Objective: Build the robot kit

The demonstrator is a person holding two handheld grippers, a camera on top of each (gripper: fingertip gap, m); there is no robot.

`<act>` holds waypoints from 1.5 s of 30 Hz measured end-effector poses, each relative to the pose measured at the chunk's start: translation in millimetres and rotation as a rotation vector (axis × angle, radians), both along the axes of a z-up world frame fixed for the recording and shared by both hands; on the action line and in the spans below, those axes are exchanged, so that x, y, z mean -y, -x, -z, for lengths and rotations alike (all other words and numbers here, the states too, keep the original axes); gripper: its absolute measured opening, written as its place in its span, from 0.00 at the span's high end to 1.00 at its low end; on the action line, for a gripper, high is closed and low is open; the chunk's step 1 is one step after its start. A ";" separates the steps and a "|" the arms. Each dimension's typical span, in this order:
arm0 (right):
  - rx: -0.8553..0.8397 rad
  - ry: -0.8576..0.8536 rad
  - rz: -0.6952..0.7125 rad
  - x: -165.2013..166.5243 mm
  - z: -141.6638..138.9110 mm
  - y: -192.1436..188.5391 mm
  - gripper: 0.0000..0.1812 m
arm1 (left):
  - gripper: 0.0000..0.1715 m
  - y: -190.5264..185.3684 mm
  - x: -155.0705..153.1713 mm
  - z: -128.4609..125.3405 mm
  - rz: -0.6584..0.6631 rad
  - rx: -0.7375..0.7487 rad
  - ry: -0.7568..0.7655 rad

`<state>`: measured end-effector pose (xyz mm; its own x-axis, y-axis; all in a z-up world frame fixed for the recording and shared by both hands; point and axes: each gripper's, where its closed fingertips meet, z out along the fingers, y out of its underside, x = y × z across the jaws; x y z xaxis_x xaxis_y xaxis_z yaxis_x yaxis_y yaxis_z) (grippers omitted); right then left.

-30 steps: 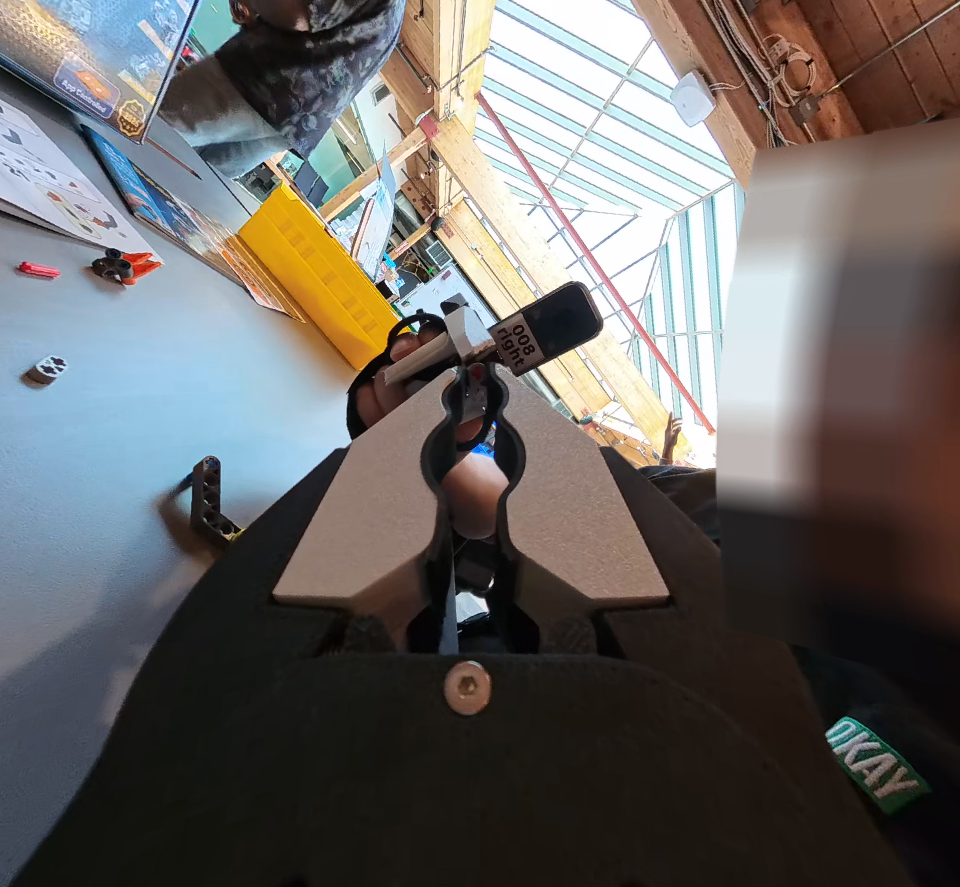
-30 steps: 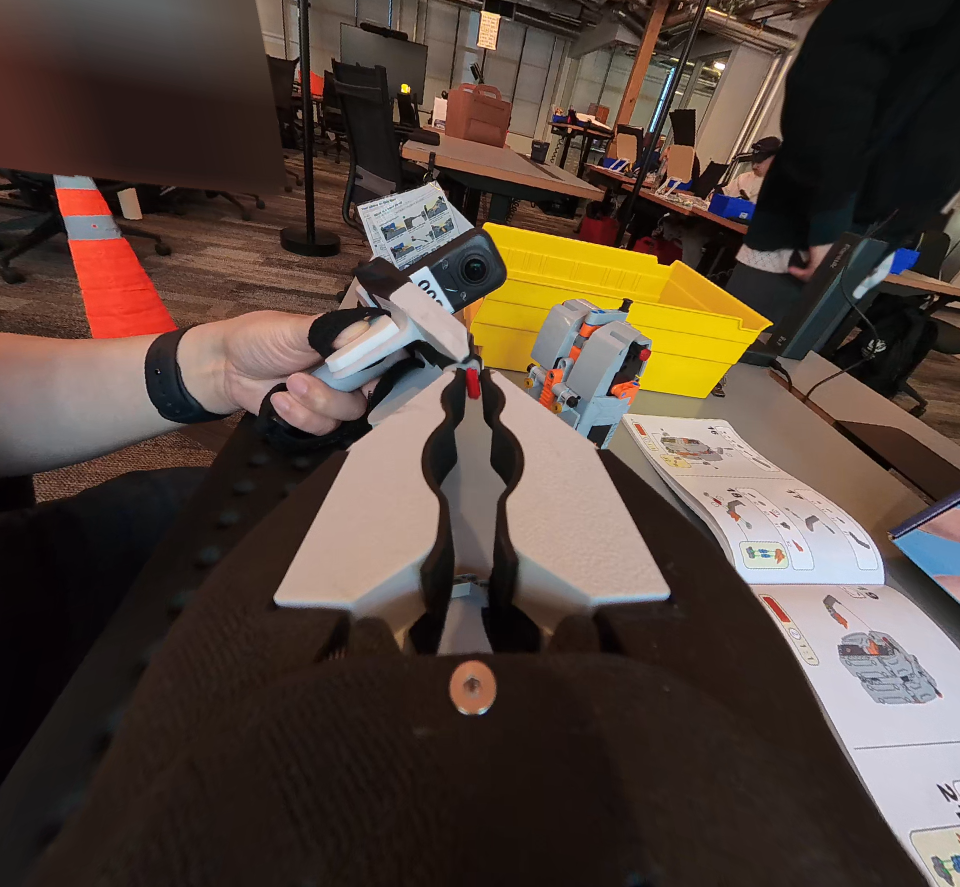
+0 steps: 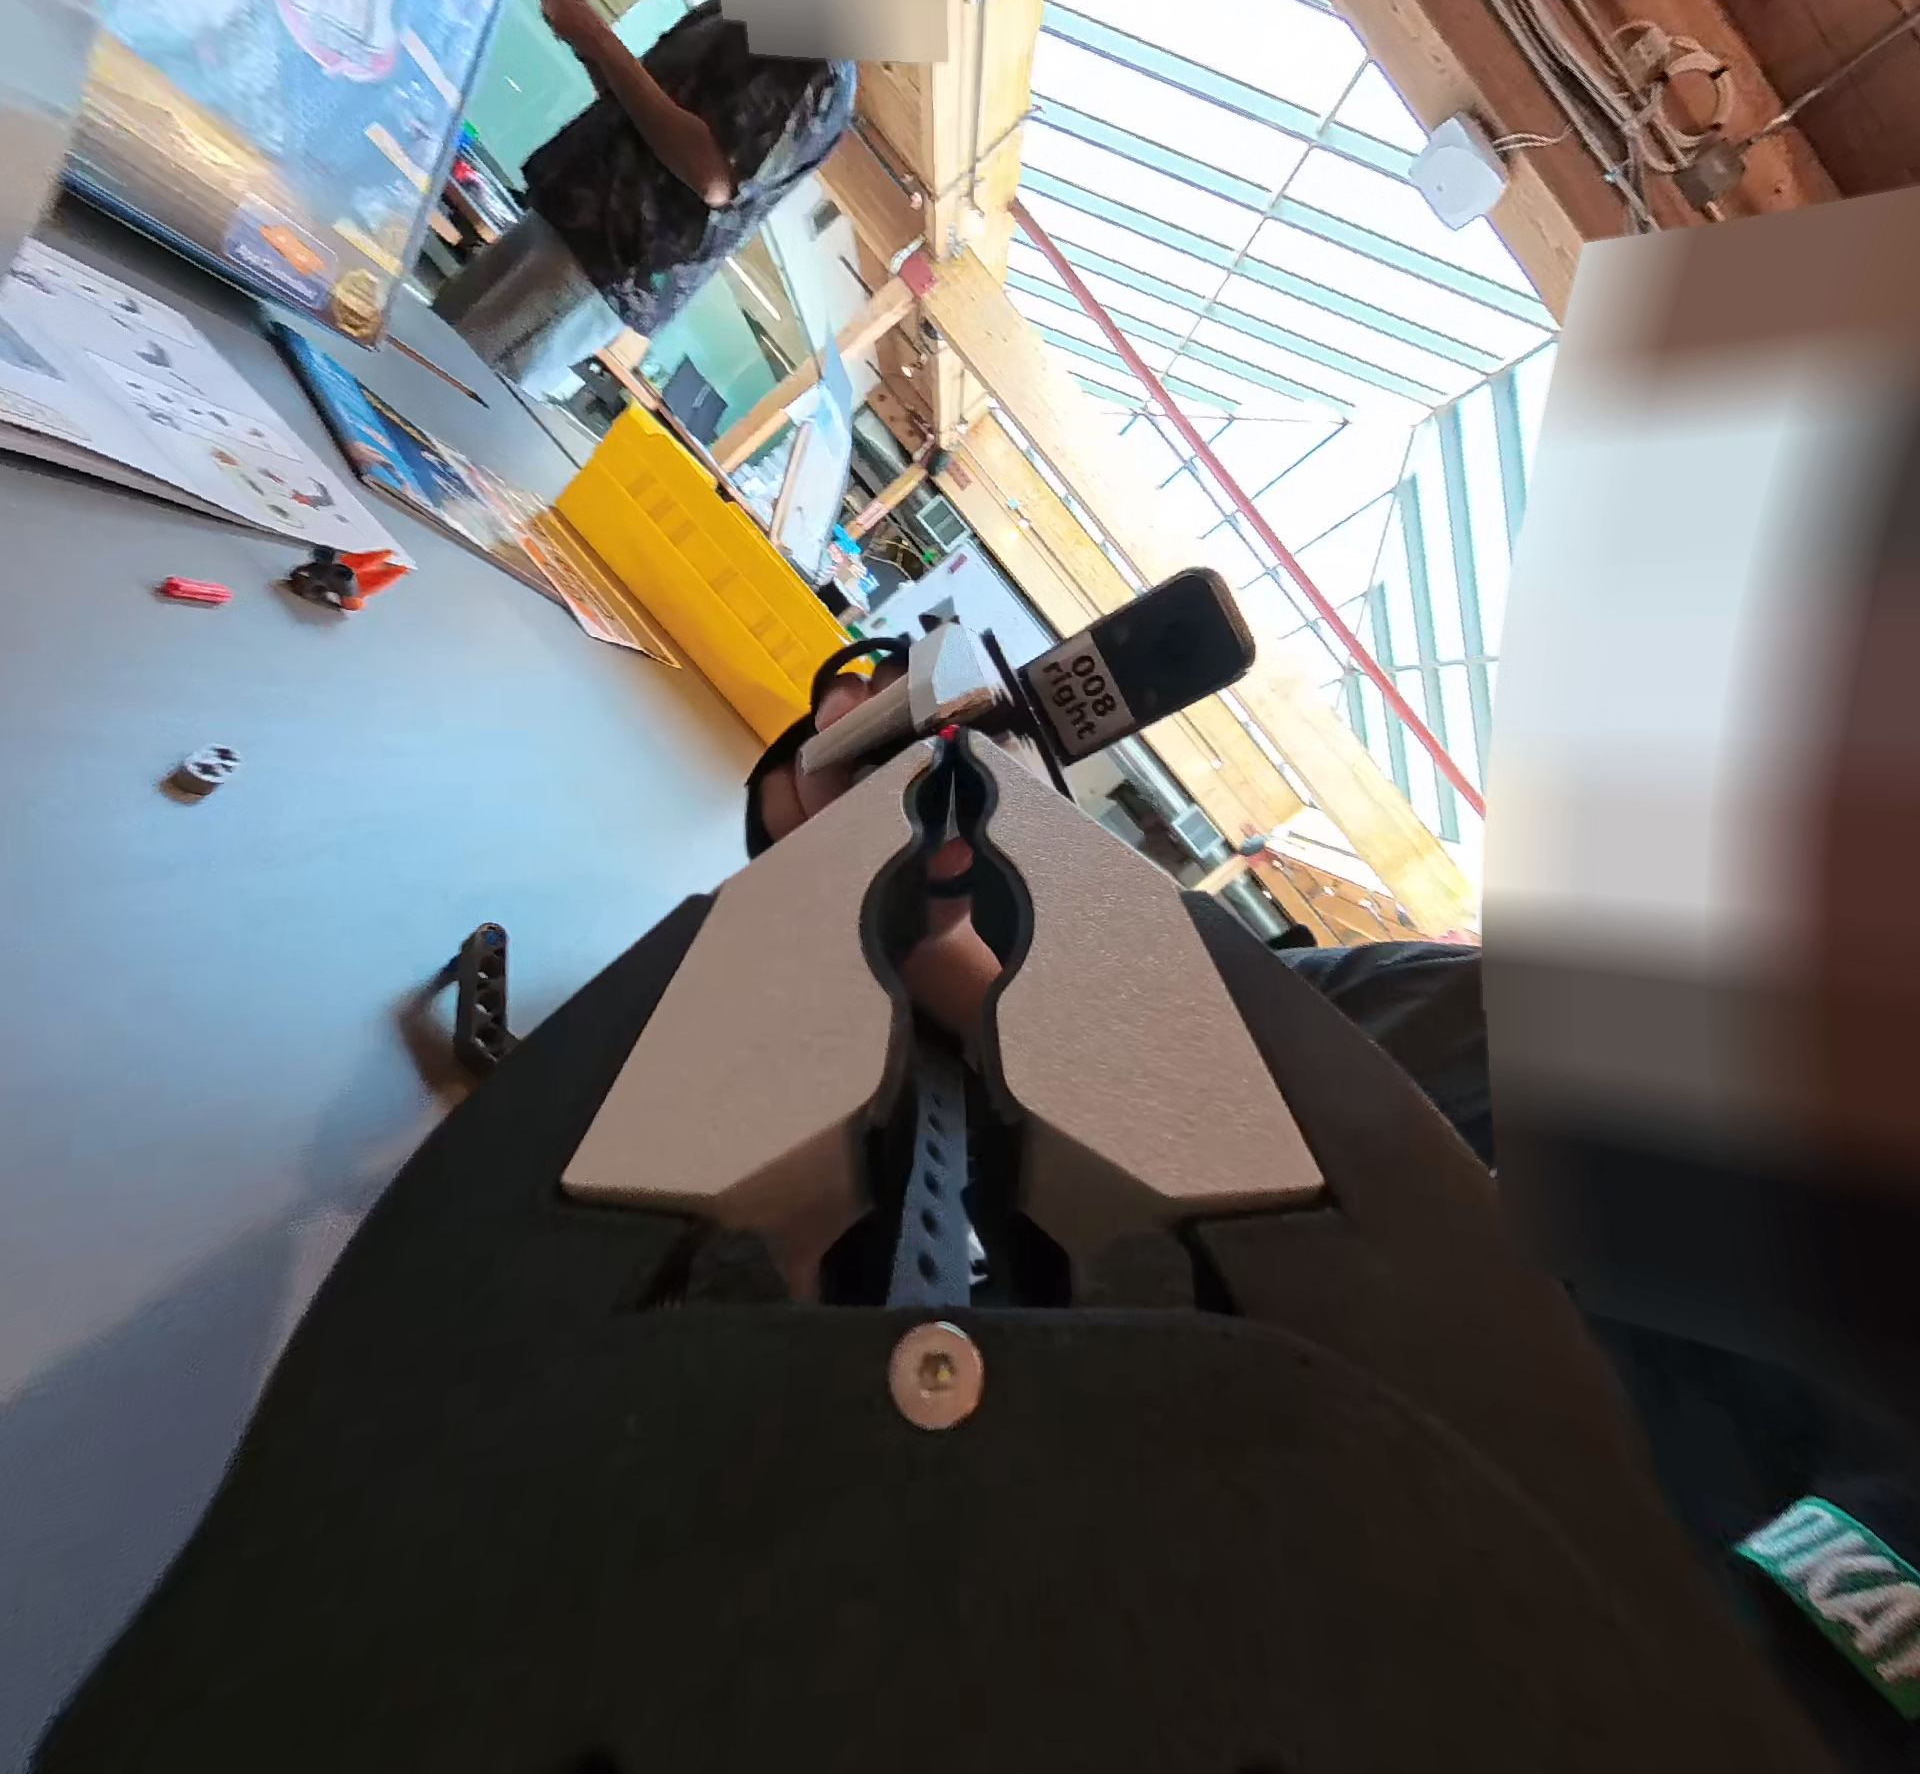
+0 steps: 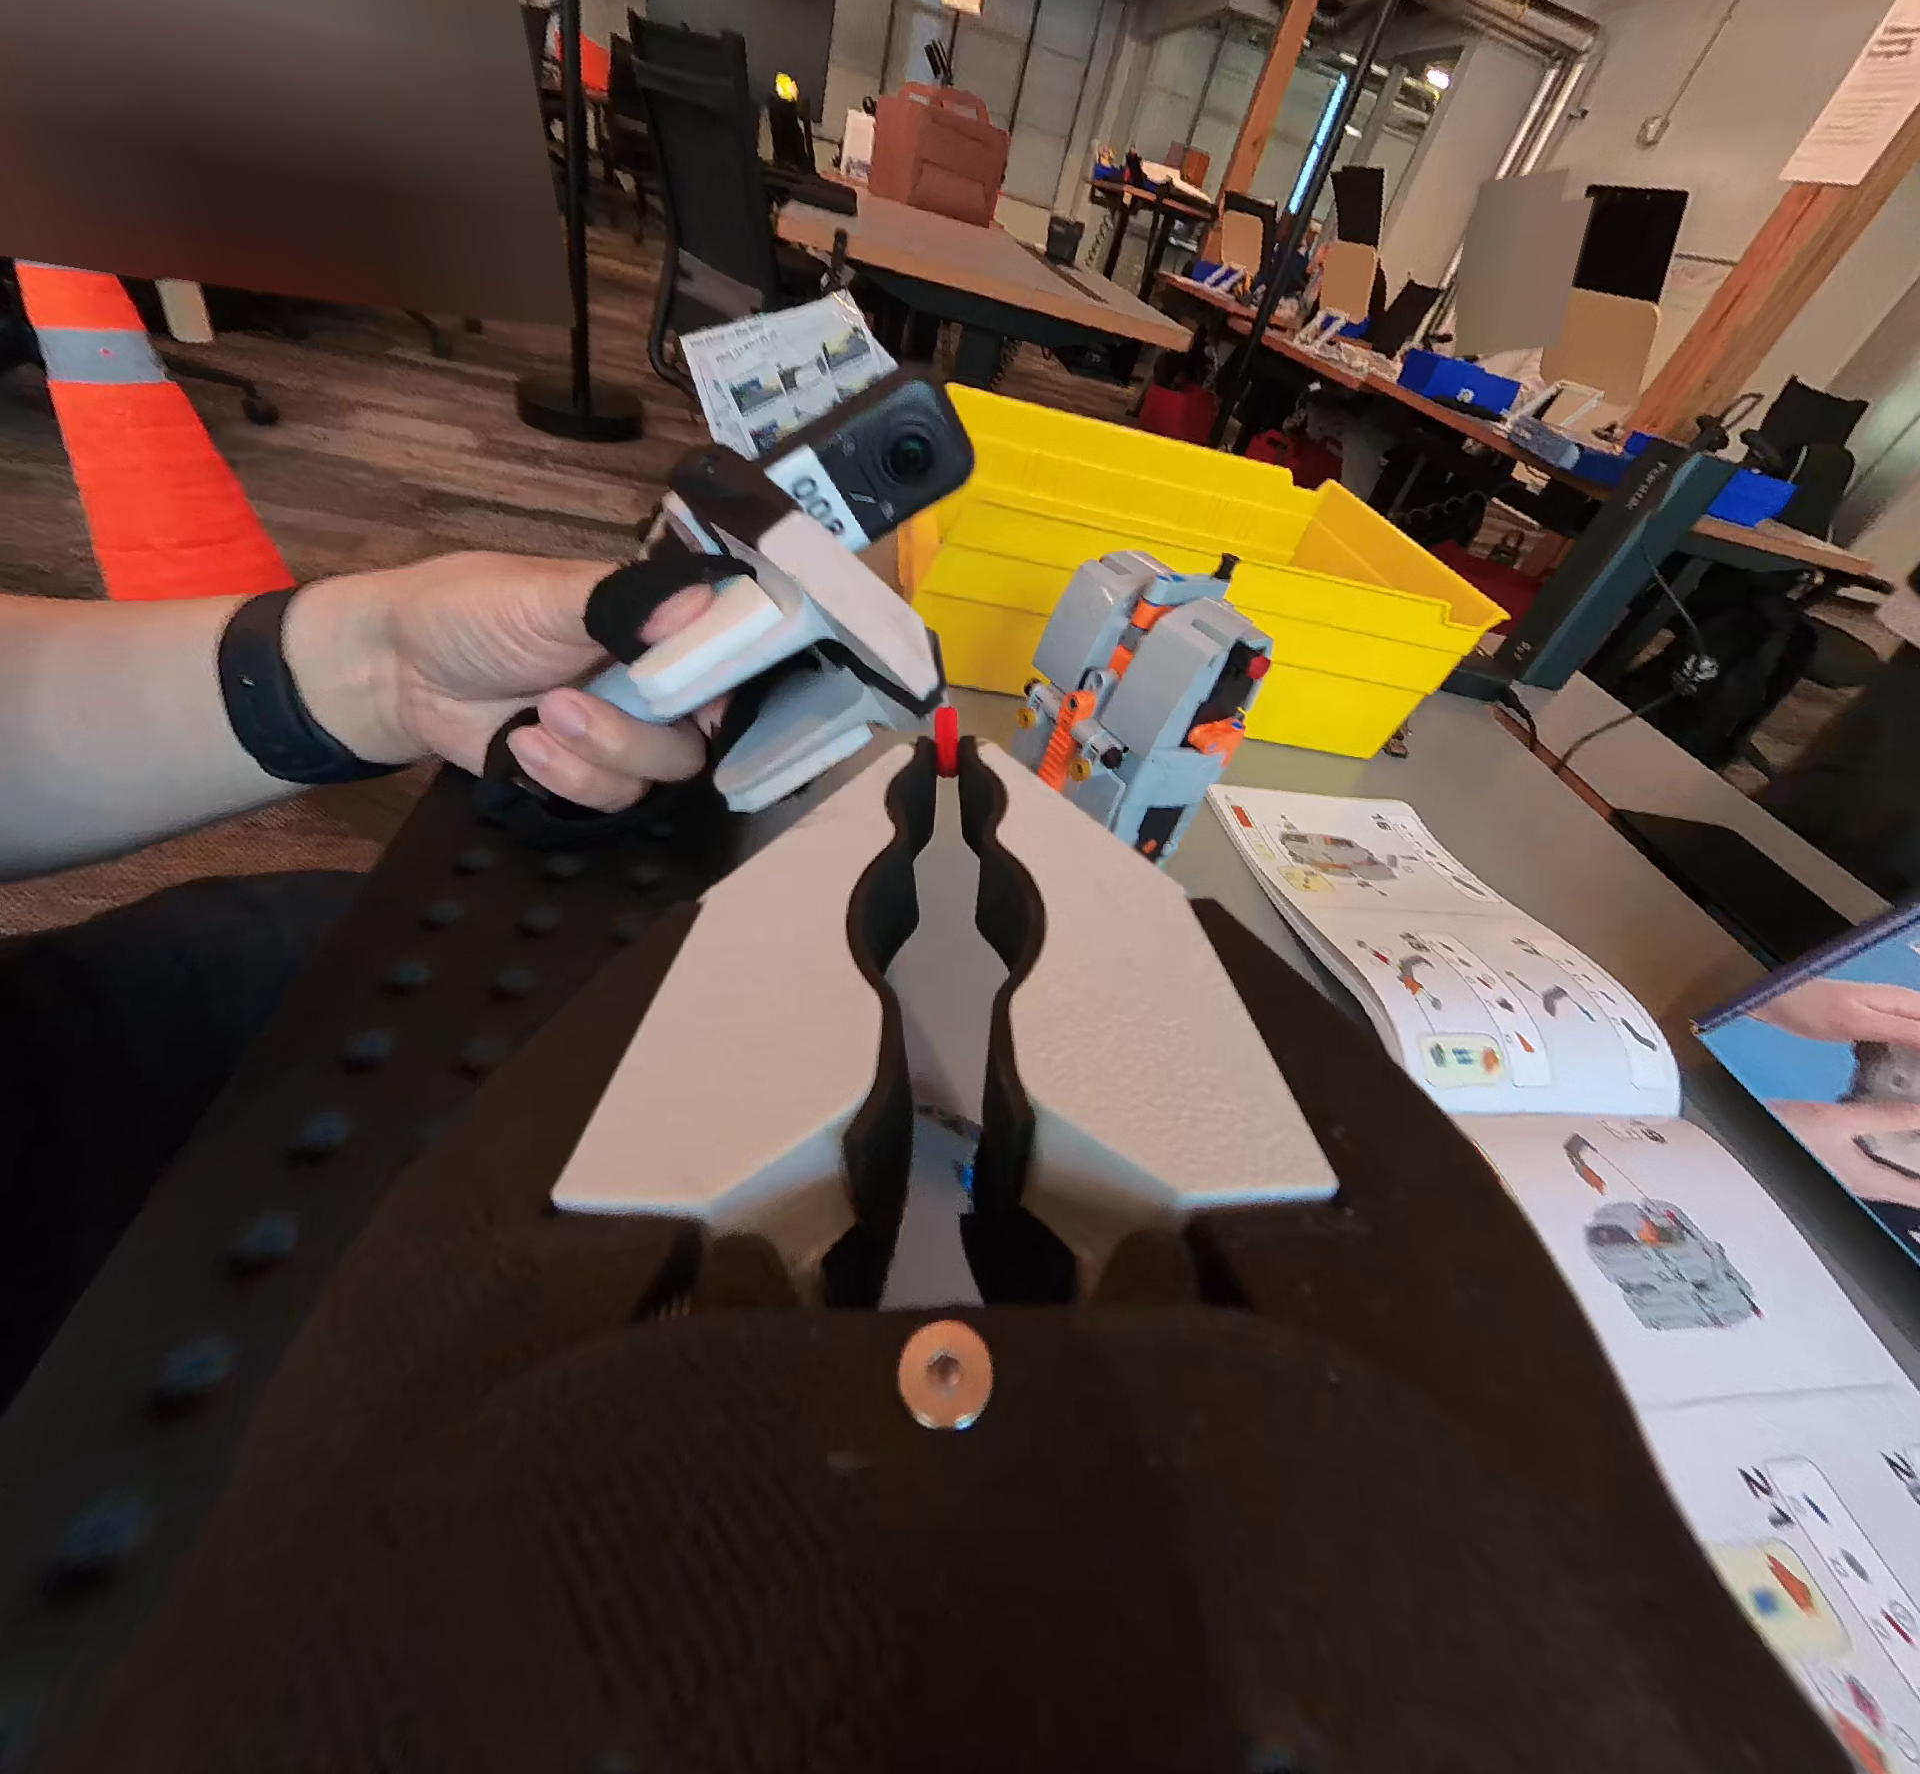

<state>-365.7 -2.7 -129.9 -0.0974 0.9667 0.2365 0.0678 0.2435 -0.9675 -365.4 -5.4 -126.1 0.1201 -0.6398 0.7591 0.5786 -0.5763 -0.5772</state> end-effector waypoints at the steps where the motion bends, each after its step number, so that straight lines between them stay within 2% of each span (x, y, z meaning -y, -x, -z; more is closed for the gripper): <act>1: 0.018 -0.010 0.021 -5.4 2.8 -0.7 0.98 | 1.00 2.0 -1.9 0.5 -0.021 -0.005 0.001; 5: 0.053 -0.025 0.107 -33.4 4.6 -13.0 0.98 | 0.99 8.3 -2.4 -0.1 -0.085 -0.052 -0.030; 7: 0.065 -0.003 0.142 -49.1 3.5 -22.7 0.98 | 0.98 8.6 1.5 1.3 -0.107 -0.125 -0.062; 10: 0.033 0.059 0.191 -72.4 -4.1 -36.2 0.98 | 0.97 11.5 5.4 13.4 -0.140 -0.375 -0.095; 13: 0.015 0.129 0.203 -85.4 -6.1 -42.1 0.98 | 0.95 34.0 -3.4 35.2 -0.267 -0.748 -0.094; 15: 0.074 0.137 0.195 -87.5 3.5 -41.6 0.98 | 0.95 45.7 -8.7 46.6 -0.316 -0.939 -0.074; 20: 0.196 0.094 0.201 -91.0 25.9 -40.8 0.98 | 0.90 33.0 -22.4 63.8 -0.263 -1.142 -0.033; 24: 0.200 0.110 0.205 -94.5 26.6 -43.5 0.98 | 0.88 22.3 -48.1 71.3 -0.239 -1.276 0.027; 28: 0.187 0.103 0.210 -96.5 21.8 -47.5 0.98 | 0.89 20.6 -73.4 78.9 -0.282 -1.466 0.084; 33: 0.171 0.098 0.190 -94.3 16.0 -51.3 0.98 | 0.90 9.4 -86.8 88.5 -0.117 -1.662 -0.025; 38: 0.153 0.110 0.172 -93.3 10.5 -54.2 0.98 | 0.89 16.9 -98.3 90.5 0.080 -1.987 -0.183; 42: 0.138 0.091 0.173 -93.5 3.9 -58.7 0.98 | 0.83 14.1 -101.1 104.9 0.239 -2.080 -0.169; 45: 0.125 0.095 0.181 -96.9 -0.6 -63.6 0.98 | 0.83 16.7 -100.4 116.6 0.312 -2.109 -0.145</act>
<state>-302.1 94.2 -129.2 0.0563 0.9884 0.1409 0.2227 0.1251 -0.9668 -382.1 94.9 -242.7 0.4129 -0.8283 -0.3788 -0.9084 -0.4044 -0.1058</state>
